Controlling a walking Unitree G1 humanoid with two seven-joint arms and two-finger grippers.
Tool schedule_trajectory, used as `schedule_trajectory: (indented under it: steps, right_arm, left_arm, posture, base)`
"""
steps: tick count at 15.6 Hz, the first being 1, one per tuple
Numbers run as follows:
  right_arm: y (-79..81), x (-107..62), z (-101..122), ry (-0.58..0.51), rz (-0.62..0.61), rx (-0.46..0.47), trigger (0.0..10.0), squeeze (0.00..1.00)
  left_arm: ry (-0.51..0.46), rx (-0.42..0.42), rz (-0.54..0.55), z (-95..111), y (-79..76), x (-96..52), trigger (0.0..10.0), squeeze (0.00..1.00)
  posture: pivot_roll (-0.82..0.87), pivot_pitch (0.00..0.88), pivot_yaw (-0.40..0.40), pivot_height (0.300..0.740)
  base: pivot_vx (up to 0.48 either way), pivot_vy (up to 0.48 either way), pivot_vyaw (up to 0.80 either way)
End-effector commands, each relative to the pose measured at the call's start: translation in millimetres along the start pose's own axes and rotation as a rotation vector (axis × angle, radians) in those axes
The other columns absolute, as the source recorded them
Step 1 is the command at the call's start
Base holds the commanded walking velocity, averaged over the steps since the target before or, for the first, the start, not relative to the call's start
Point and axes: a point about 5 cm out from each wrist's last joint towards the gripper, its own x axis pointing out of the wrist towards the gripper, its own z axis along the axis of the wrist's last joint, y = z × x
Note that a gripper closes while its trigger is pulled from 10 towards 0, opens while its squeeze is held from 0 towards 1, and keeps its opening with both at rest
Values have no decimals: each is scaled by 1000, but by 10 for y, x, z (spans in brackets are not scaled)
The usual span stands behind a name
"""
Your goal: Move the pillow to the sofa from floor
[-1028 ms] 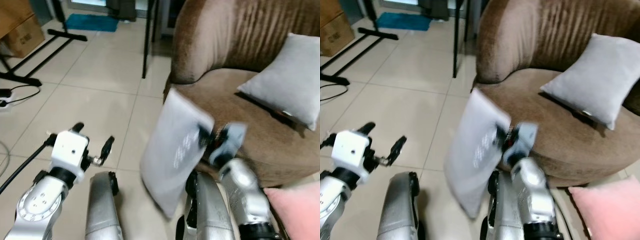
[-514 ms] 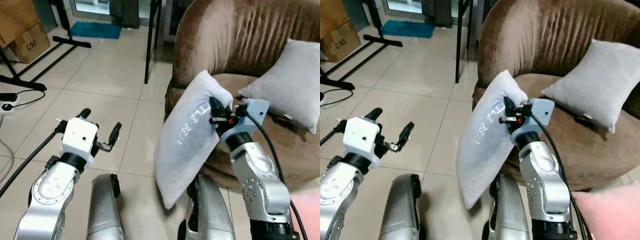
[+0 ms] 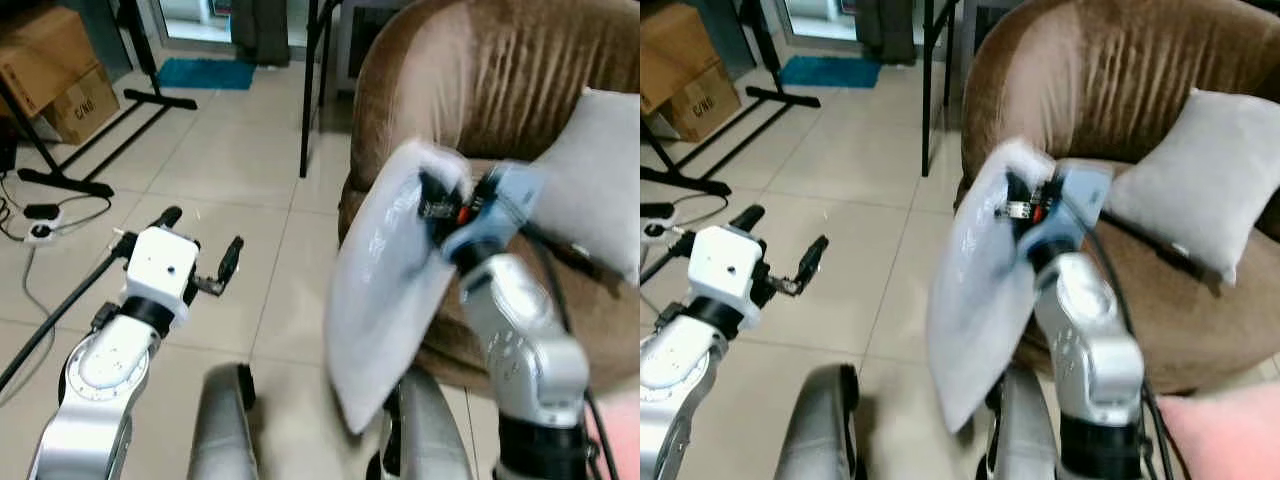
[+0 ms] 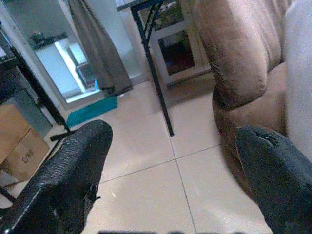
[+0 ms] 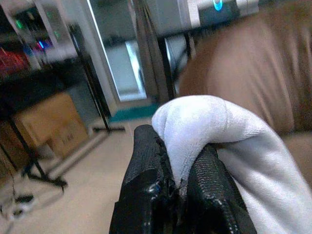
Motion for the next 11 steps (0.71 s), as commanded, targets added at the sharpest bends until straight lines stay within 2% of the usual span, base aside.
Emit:
schedule_trajectory:
  steps: [1, 4, 11]
  right_arm:
    - [39, 29, 261, -107, 16, 2, 10000, 0]
    - [79, 67, 360, -137, 28, 11, 10000, 0]
    - [19, 83, 134, -19, -20, -5, 10000, 0]
  left_arm:
    - [-20, 9, 15, 40, 14, 31, 10000, 0]
    - [-26, 4, 23, 45, 14, 36, 10000, 0]
    - [-20, -5, 42, 10, 35, 57, 10000, 0]
  posture:
    - [76, 0, -28, 611]
    - [79, 0, -33, 636]
    - [80, 0, -39, 706]
  base:
    - [0, 0, 0]
    - [0, 0, 0]
    - [0, 0, 0]
